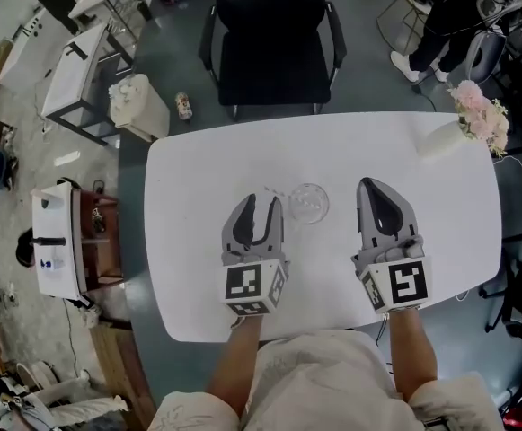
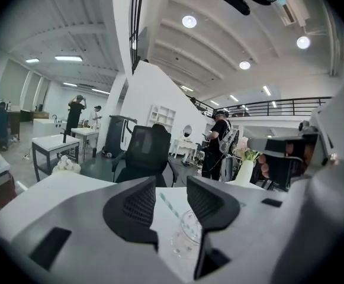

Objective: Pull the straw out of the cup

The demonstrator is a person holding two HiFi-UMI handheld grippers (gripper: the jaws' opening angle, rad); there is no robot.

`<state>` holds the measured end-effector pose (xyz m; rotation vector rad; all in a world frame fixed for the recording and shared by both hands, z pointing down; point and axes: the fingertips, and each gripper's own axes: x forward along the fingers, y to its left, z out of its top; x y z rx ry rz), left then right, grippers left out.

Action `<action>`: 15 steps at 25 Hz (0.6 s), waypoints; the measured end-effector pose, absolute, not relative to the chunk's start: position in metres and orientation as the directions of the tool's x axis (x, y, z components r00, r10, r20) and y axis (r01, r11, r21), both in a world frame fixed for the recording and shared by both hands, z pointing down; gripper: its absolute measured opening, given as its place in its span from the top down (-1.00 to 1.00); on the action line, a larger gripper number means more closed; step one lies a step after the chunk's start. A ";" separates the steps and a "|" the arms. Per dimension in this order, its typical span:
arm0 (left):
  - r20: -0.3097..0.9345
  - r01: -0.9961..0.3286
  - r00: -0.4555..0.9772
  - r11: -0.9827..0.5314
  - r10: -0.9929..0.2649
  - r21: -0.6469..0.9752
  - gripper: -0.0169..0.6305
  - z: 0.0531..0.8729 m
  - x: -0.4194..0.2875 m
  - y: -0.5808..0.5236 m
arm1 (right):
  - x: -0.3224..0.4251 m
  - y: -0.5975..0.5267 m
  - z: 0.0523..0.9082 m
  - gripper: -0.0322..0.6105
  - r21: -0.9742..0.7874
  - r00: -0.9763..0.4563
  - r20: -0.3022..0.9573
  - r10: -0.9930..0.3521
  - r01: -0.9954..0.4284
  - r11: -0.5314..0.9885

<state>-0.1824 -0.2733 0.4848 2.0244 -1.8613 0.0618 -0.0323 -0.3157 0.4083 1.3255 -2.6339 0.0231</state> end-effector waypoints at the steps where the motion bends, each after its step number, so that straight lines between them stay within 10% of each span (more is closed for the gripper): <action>1: 0.295 -0.963 0.124 -0.043 -0.947 0.265 0.45 0.489 -0.182 -0.275 | -0.033 -0.316 0.410 0.90 0.074 -0.580 0.182 -0.794 -0.797 0.599; 15: 0.347 -0.897 0.191 -0.019 -0.918 0.442 0.42 0.533 -0.182 -0.295 | -0.040 -0.322 0.422 0.90 0.104 -0.566 0.227 -0.793 -0.795 0.597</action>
